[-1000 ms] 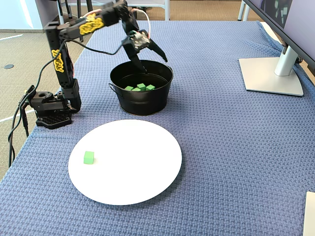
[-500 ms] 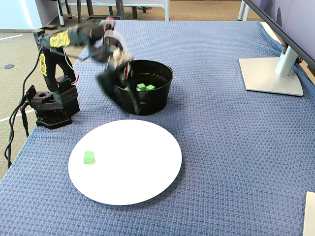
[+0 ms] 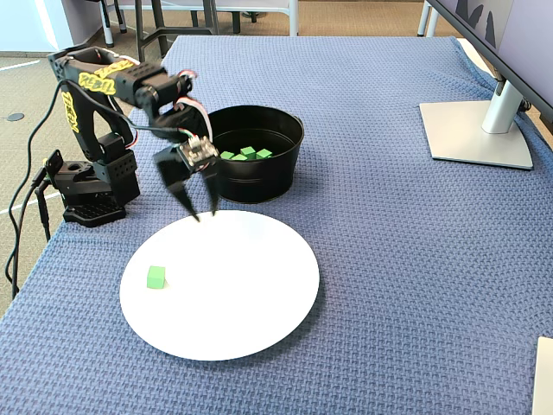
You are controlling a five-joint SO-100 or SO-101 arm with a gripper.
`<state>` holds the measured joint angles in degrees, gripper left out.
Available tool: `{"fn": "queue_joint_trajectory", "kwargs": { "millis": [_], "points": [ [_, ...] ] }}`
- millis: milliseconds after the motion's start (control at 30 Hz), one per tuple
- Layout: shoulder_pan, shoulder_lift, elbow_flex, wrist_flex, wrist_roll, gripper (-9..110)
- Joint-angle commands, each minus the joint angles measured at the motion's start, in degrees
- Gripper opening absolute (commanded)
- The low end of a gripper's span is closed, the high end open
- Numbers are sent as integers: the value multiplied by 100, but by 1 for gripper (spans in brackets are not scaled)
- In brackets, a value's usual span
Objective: Pick up the green cubes from the white plate and place them in the black recipient
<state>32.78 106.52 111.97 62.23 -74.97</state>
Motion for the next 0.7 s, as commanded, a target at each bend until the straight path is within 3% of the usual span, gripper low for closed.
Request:
{"fn": "queue_joint_trajectory", "kwargs": {
  "millis": [0, 167, 533, 667],
  "points": [
    [255, 448, 211, -158, -2329, 0],
    [580, 237, -53, 352, -4395, 0],
    [650, 308, 53, 835, -5704, 0],
    [712, 281, 237, 396, -5854, 0]
  ]
}}
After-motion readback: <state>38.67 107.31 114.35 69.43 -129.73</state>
